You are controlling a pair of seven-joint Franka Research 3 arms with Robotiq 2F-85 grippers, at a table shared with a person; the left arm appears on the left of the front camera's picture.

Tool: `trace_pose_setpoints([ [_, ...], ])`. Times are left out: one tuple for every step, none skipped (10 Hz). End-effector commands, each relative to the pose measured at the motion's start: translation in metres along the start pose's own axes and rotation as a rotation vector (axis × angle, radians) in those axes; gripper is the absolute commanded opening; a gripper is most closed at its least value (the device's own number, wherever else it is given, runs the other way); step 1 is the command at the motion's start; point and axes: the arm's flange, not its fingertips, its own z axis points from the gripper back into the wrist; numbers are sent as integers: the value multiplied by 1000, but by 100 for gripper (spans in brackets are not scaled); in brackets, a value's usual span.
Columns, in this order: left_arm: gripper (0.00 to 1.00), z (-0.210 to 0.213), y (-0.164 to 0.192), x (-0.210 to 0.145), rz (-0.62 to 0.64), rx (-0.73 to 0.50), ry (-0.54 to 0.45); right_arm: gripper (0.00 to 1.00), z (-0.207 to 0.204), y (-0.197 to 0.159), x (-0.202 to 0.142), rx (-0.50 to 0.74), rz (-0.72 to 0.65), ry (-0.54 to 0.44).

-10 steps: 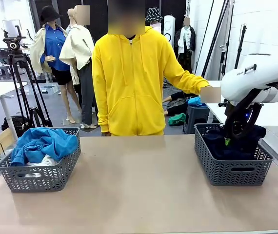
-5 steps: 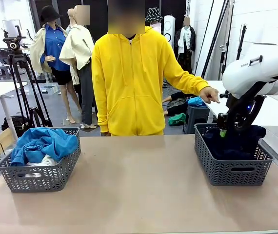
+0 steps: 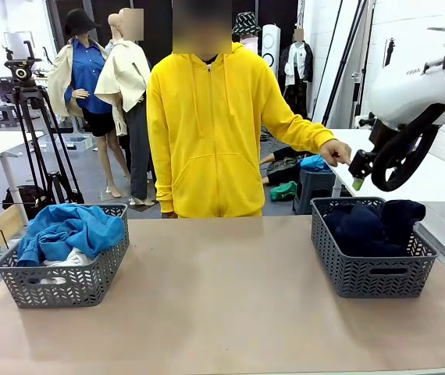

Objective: Sort the tops and bottoms.
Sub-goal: Sort the clothes according to human instructions.

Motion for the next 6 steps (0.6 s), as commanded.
trace_pose_setpoints([
  [100, 0, 0, 0, 0, 0, 0, 100, 22, 16, 2, -61, -2, -4],
  [100, 25, -9, -1, 19, -35, -26, 100, 33, 26, 6, -71, 16, -17],
  [100, 50, -26, -3, -1, -117, -26, 100, 39, 36, 13, -74, 31, -32],
  [100, 79, -50, -9, -40, -194, -63, 100, 41, 51, 21, -51, 48, -22],
  [100, 110, -82, -19, -105, -296, -90, 100, 46, 66, 32, -24, 62, -31],
  [100, 136, -108, -29, -154, -391, -106, 100, 46, 80, 41, 10, 104, -43],
])
